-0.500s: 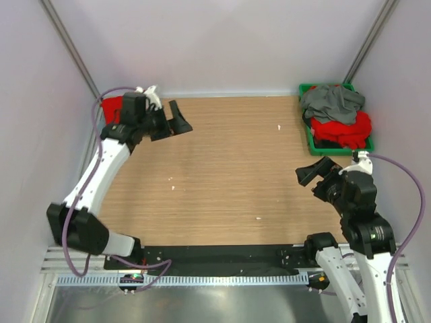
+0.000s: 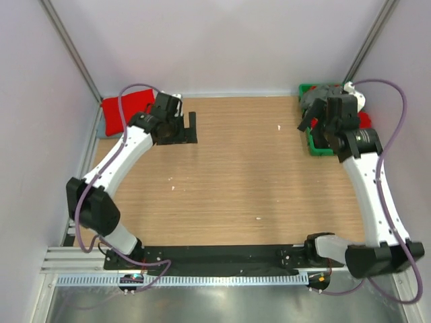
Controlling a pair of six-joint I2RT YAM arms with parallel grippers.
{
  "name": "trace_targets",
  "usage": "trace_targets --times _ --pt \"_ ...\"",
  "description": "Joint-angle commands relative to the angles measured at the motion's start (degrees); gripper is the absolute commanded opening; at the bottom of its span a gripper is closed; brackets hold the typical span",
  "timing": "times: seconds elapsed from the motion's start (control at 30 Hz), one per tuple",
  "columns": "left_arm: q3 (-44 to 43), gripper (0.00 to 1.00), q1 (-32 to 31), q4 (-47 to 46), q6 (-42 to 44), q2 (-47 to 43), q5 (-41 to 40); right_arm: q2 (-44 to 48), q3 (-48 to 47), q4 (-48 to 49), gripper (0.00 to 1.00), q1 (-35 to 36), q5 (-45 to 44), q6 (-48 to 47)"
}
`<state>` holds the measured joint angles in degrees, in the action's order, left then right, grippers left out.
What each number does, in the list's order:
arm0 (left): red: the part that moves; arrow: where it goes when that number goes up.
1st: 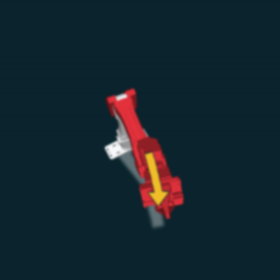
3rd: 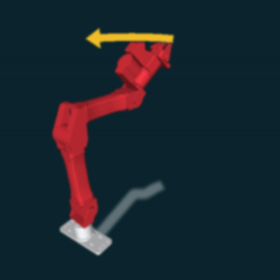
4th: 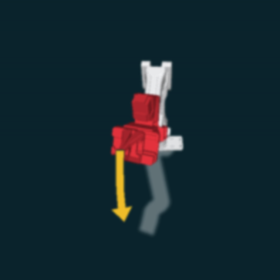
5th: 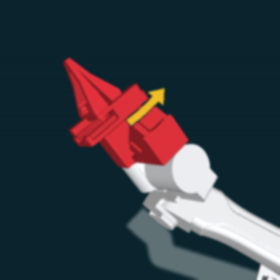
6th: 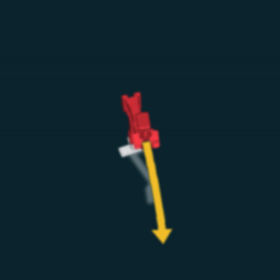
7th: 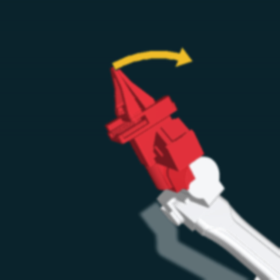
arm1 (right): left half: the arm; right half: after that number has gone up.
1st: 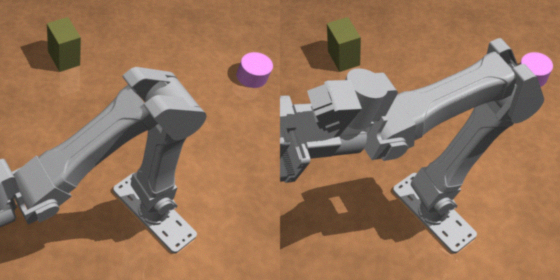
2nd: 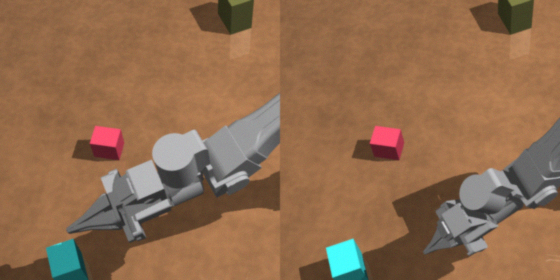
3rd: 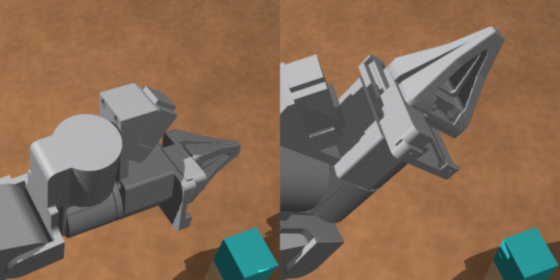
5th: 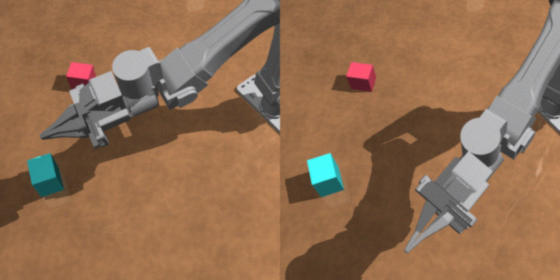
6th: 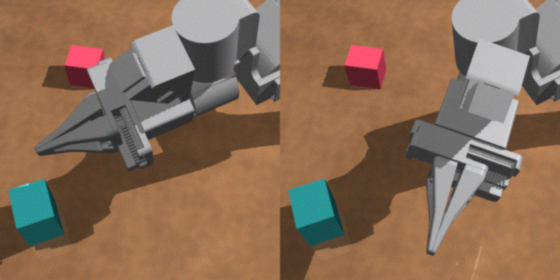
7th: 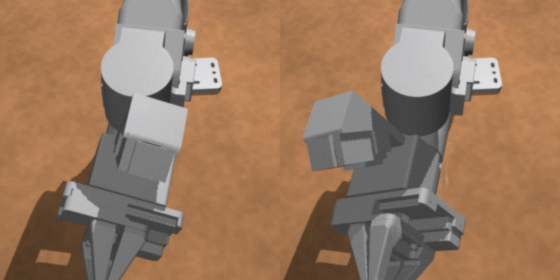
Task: Fold and stack the t-shirts
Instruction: Grab the tshirt from the pile
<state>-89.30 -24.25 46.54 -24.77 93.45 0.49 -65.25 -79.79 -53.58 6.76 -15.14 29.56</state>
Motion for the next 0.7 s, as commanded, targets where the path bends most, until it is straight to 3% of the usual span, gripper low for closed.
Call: trace_targets --times 0.0,0.1,0.23,0.37,0.67 --pt "3.1 1.00 -0.1 -2.9 1.9 -9.3 -6.9 -9.0 -8.8 3.7 1.00 -3.8 -3.5 -3.6" --pt "4.7 1.00 -0.4 -3.7 3.7 -12.4 -9.9 -18.7 -12.2 7.3 0.94 -9.2 1.7 -3.0" --pt "6.0 1.00 -1.6 -2.9 5.6 -15.7 -16.4 -29.3 -21.0 9.7 0.84 -10.9 2.6 -3.8" --pt "5.6 1.00 -2.9 -1.5 7.1 -17.1 -22.5 -41.1 -30.1 9.4 0.84 -10.9 1.0 -5.3" --pt "6.1 1.00 -2.9 -1.5 8.2 -19.1 -23.8 -61.3 -51.0 4.7 0.84 -11.0 -4.2 -7.4"
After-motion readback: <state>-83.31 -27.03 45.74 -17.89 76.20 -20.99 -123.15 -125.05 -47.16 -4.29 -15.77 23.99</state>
